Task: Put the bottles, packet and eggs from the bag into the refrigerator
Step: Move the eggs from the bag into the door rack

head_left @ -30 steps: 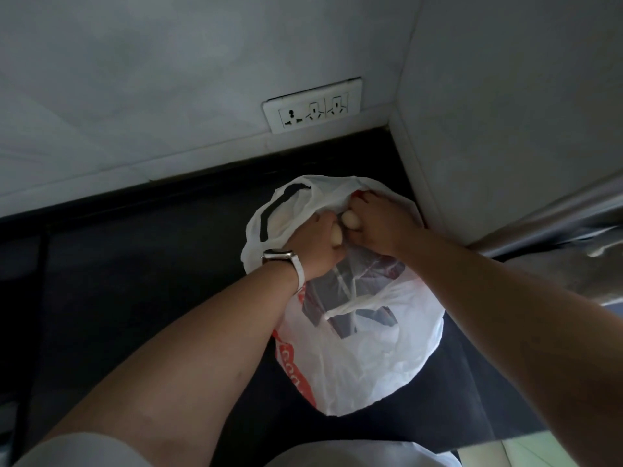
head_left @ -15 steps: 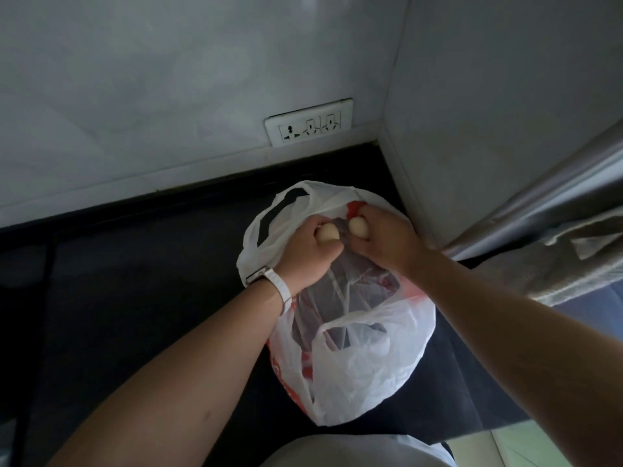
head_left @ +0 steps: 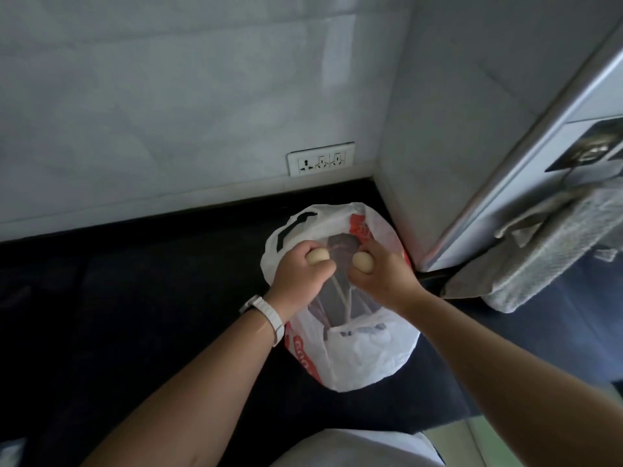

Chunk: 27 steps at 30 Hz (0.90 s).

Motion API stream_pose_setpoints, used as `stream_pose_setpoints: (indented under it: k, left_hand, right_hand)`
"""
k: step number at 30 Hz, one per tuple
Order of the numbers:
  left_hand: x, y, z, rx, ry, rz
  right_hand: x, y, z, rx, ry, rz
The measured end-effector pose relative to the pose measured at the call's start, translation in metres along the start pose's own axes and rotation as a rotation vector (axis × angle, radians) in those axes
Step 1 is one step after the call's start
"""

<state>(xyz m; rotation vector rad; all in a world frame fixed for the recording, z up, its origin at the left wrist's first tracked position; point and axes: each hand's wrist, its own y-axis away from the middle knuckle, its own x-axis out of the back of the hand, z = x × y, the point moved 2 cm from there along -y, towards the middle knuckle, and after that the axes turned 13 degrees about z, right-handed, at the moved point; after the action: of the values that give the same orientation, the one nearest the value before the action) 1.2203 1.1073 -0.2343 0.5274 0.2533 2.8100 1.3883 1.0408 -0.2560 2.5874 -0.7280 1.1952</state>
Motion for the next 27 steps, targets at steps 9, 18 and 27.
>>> stream_pose_setpoints:
  k: [9, 18, 27]
  left_hand:
    - [0.028, 0.038, 0.016, 0.025, 0.166, 0.062]
    - [0.018, 0.071, 0.034, 0.102, 0.251, 0.160]
    - [-0.004, 0.106, 0.058, 0.175, 0.319, 0.401]
  right_hand:
    - [0.030, 0.035, -0.039, -0.023, -0.200, 0.065]
    - [0.050, 0.040, -0.043, -0.081, -0.450, -0.056]
    - [0.072, 0.033, -0.038, -0.010, -0.574, -0.241]
